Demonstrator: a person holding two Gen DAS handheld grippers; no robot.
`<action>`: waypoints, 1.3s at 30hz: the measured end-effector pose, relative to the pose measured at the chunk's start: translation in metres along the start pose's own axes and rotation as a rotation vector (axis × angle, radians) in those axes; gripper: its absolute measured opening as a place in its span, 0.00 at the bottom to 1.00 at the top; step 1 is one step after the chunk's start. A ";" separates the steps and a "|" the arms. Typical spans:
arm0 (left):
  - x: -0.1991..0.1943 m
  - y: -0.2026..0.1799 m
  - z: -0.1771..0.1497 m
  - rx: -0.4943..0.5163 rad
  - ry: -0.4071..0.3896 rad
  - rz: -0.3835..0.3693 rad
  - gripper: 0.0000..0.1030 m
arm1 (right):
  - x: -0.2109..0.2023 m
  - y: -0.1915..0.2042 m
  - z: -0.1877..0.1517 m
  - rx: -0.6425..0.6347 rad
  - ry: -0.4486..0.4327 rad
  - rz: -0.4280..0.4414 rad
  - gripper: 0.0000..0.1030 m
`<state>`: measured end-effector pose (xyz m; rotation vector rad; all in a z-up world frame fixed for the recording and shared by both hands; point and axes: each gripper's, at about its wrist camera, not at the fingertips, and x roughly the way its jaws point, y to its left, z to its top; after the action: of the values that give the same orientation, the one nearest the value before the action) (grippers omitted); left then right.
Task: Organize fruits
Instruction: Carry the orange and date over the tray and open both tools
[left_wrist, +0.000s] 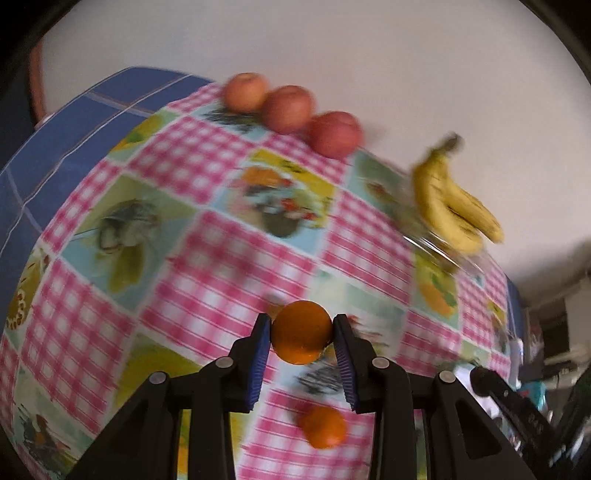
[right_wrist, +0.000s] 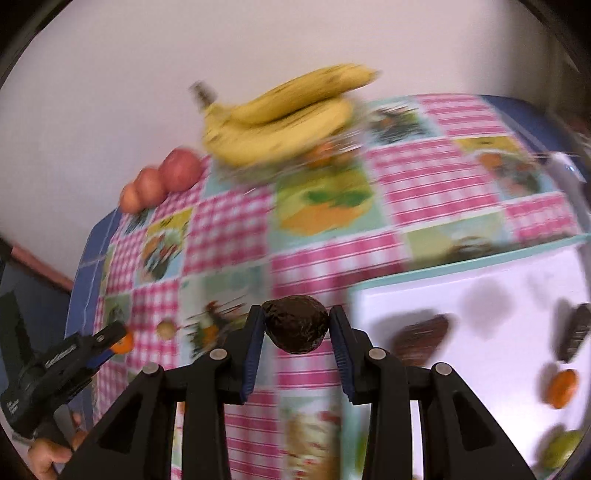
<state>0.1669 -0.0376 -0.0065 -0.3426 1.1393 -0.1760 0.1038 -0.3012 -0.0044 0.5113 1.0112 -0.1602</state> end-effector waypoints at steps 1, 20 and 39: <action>-0.001 -0.012 -0.004 0.022 0.005 -0.014 0.35 | -0.006 -0.013 0.003 0.020 -0.011 -0.025 0.36; 0.046 -0.195 -0.124 0.491 0.217 -0.103 0.35 | -0.042 -0.162 0.011 0.228 -0.025 -0.205 0.36; 0.065 -0.200 -0.140 0.524 0.268 -0.082 0.44 | -0.015 -0.161 0.004 0.204 0.055 -0.222 0.37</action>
<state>0.0738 -0.2698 -0.0436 0.1045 1.2945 -0.5932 0.0407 -0.4449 -0.0439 0.5902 1.1109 -0.4530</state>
